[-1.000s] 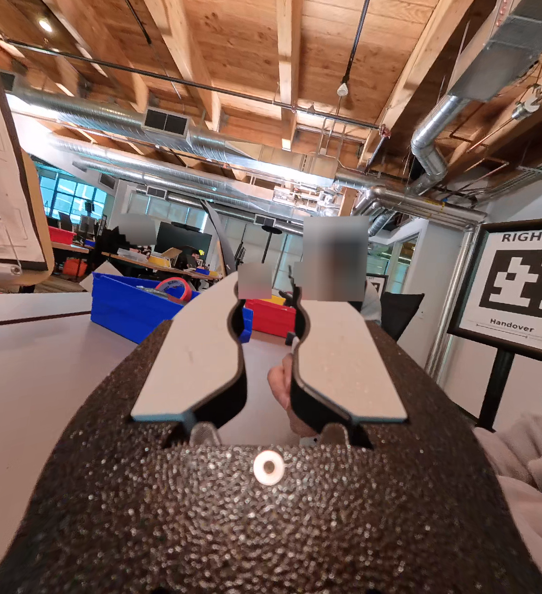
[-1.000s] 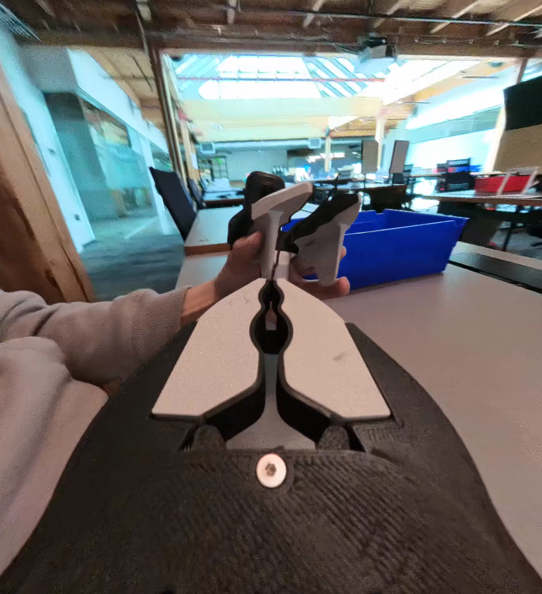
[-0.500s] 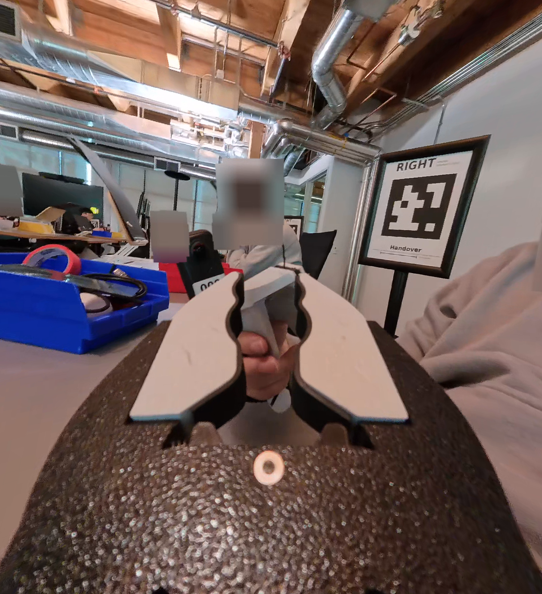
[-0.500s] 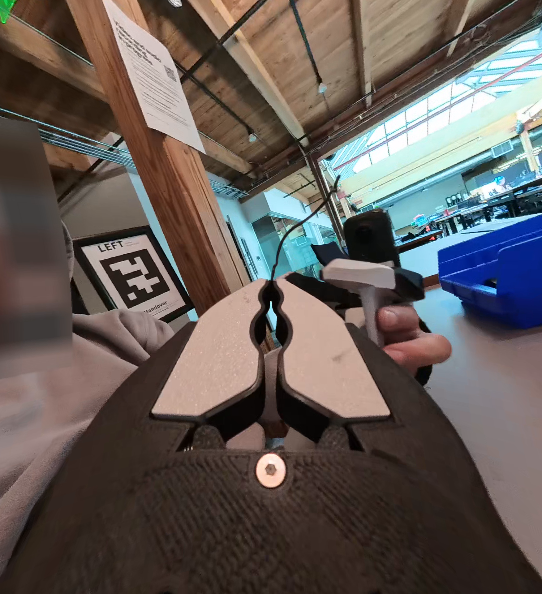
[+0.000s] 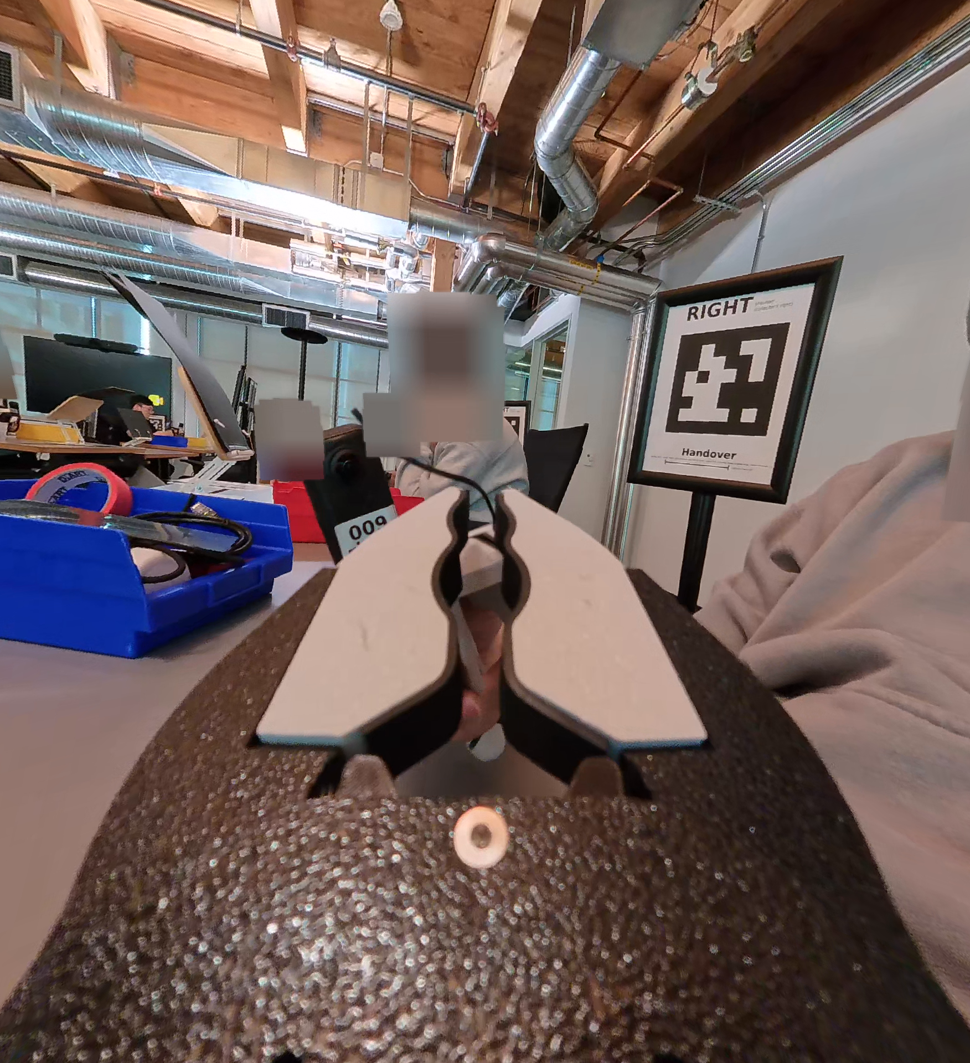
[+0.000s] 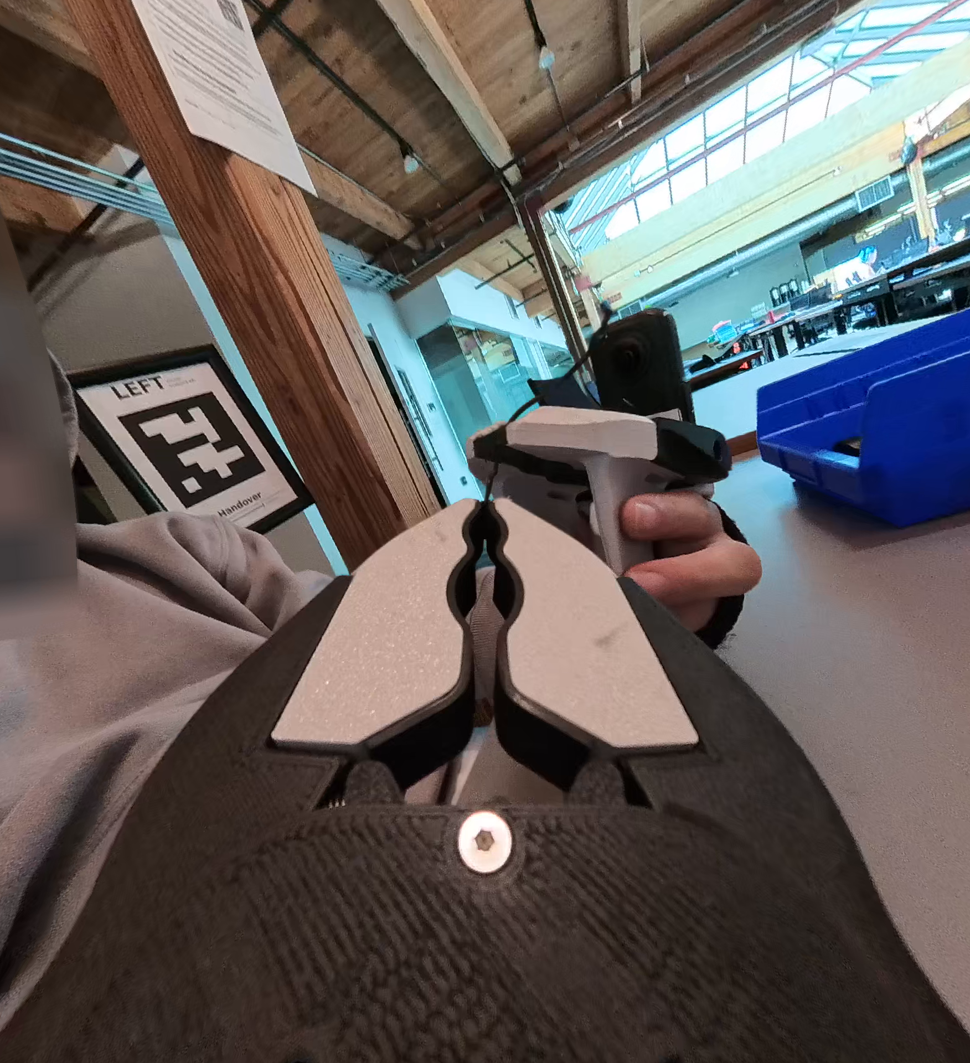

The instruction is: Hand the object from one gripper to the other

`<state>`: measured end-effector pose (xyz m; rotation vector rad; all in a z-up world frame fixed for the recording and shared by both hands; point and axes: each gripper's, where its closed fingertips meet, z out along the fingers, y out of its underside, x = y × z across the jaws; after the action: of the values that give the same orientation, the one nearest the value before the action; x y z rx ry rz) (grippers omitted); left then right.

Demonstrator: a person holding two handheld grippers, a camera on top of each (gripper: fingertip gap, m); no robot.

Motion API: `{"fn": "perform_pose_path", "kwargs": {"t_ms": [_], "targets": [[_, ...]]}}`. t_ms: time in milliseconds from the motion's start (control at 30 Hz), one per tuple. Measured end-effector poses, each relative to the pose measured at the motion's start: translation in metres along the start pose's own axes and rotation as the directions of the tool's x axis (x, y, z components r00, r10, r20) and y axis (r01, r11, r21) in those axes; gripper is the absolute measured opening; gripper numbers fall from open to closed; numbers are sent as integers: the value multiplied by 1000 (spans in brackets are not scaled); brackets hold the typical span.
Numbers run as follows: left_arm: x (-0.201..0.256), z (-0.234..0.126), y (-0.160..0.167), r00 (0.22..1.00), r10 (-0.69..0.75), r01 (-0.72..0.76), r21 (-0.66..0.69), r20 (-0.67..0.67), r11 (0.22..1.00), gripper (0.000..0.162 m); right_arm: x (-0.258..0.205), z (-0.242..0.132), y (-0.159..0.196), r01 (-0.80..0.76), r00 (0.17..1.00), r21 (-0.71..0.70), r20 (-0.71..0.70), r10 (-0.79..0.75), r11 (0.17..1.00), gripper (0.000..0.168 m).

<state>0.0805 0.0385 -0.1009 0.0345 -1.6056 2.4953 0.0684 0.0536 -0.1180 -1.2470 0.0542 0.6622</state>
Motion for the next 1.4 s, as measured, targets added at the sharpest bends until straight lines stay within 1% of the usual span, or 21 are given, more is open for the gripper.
{"fn": "perform_pose_path", "kwargs": {"t_ms": [200, 267, 367, 433, 467, 500, 533, 567, 600, 667, 700, 733, 833, 933, 967, 1067, 1133, 1200, 1300, 1333, 1400], "targets": [[-3, 0, 0, 1000, -5, 5, -2, 16, 1000, 7, 0, -3, -7, -5, 1000, 42, 2, 5, 999, 0], [-3, 0, 2, 1000, -8, 8, -9, 18, 1000, 7, 1, -2, -6, -2, 1000, 35, -5, 2, 999, 0], [-3, 1, 2, 1000, 22, -21, -20, 21, 1000, 1, 4, -3, -6, -4, 1000, 42, -24, 5, 999, 0], [-7, 0, 2, 998, 44, -43, -27, 51, 999, 0, 11, -4, -8, 14, 997, 56, -77, -10, 998, 1], [-12, -1, 2, 995, 60, -58, -31, 83, 998, 0, 19, -6, -9, 44, 990, 59, -136, -35, 997, 7], [-19, -3, 1, 989, 79, -75, -35, 127, 997, 0, 29, -8, -10, 96, 972, 53, -219, -82, 994, 22], [-25, -6, 0, 981, 92, -86, -40, 173, 995, 0, 39, -11, -14, 187, 933, 31, -318, -168, 982, 38], [-32, -9, 0, 971, 100, -93, -45, 217, 995, 0, 48, -16, -19, 310, 862, -14, -418, -287, 951, 48], [-39, -12, -1, 958, 110, -100, -51, 265, 994, 0, 52, -21, -25, 435, 764, -75, -496, -413, 897, 52], [-50, -18, -2, 930, 136, -122, -63, 343, 991, 0, 54, -28, -35, 637, 529, -212, -579, -620, 741, 48], [-55, -20, -2, 918, 143, -126, -68, 371, 990, 0, 54, -30, -38, 692, 427, -274, -590, -685, 668, 43], [-58, -22, -2, 908, 145, -126, -73, 394, 989, 0, 54, -29, -36, 721, 355, -334, -574, -738, 607, 40], [-60, -23, -3, 908, 122, -107, -59, 401, 993, 0, 62, -26, -27, 729, 199, -493, -511, -836, 475, 37], [-58, -22, -4, 915, 110, -102, -40, 389, 994, 0, 72, -26, -16, 689, 107, -615, -436, -893, 383, 24], [-58, -22, -4, 915, 108, -101, -40, 388, 994, 0, 71, -26, -18, 696, 88, -617, -435, -896, 368, 17], [-55, -19, -2, 927, 98, -89, -41, 361, 995, 0, 68, -25, -21, 709, 113, -583, -461, -880, 396, 15], [-54, -17, 1, 929, 103, -88, -59, 355, 994, 0, 67, -28, -25, 713, 87, -584, -475, -876, 388, 13], [-54, -17, 2, 929, 109, -92, -64, 353, 994, 0, 67, -27, -22, 710, 101, -588, -460, -882, 388, 6], [-54, -18, 0, 929, 103, -90, -53, 355, 995, 0, 66, -27, -25, 710, 59, -608, -451, -890, 355, 2], [-55, -18, 0, 928, 104, -91, -54, 358, 994, 0, 66, -27, -26, 710, 68, -602, -457, -887, 365, 1], [-55, -18, 1, 926, 111, -96, -58, 362, 994, 1, 66, -28, -25, 703, 113, -583, -474, -873, 407, 1]]}}
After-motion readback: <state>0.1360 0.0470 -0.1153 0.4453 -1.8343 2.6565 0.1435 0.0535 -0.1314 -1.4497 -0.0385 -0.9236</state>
